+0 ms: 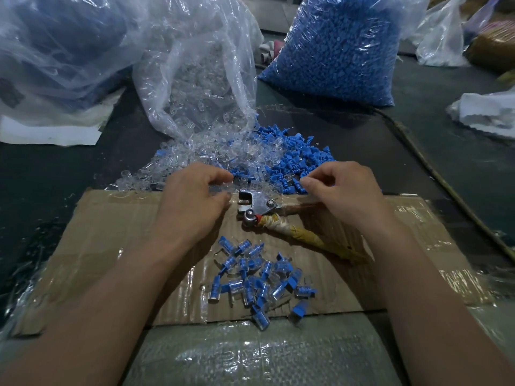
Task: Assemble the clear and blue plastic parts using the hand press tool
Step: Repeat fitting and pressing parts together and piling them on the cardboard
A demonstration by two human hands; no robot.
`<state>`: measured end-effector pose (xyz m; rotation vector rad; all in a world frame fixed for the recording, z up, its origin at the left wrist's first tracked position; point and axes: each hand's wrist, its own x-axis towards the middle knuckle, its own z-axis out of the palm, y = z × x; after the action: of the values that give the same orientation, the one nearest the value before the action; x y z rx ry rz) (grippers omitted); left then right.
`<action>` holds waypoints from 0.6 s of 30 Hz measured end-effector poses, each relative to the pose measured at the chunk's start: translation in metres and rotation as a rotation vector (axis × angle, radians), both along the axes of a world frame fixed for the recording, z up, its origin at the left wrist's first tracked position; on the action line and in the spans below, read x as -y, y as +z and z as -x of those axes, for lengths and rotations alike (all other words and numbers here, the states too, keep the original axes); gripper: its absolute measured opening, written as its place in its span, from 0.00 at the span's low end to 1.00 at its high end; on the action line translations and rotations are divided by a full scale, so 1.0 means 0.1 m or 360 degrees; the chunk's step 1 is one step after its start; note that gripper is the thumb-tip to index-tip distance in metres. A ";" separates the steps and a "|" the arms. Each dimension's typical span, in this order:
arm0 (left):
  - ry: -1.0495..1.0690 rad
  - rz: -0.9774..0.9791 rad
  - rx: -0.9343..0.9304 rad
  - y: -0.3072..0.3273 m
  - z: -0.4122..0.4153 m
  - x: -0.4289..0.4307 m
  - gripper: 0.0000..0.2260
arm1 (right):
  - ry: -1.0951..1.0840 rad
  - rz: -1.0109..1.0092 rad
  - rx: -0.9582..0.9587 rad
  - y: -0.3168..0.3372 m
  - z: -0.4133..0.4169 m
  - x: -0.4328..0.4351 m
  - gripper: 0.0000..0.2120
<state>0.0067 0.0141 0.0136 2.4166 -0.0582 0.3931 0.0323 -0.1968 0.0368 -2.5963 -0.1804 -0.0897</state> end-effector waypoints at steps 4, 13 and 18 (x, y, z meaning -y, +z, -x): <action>0.0015 0.0090 0.0049 0.03 0.02 0.00 0.06 | -0.0101 -0.0022 0.0088 -0.05 -0.04 0.02 0.06; -0.0076 0.0527 0.0057 0.11 0.09 0.04 0.06 | 0.0016 0.0225 -0.0046 -0.21 -0.16 -0.10 0.12; -0.0097 0.0751 -0.0026 0.08 0.08 0.04 0.05 | 0.0007 0.0138 -0.0070 -0.23 -0.19 -0.12 0.07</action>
<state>-0.0011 0.0103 0.0214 1.9474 -0.0278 0.3176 0.0514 -0.1853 0.0142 -2.6815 -0.1772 -0.0235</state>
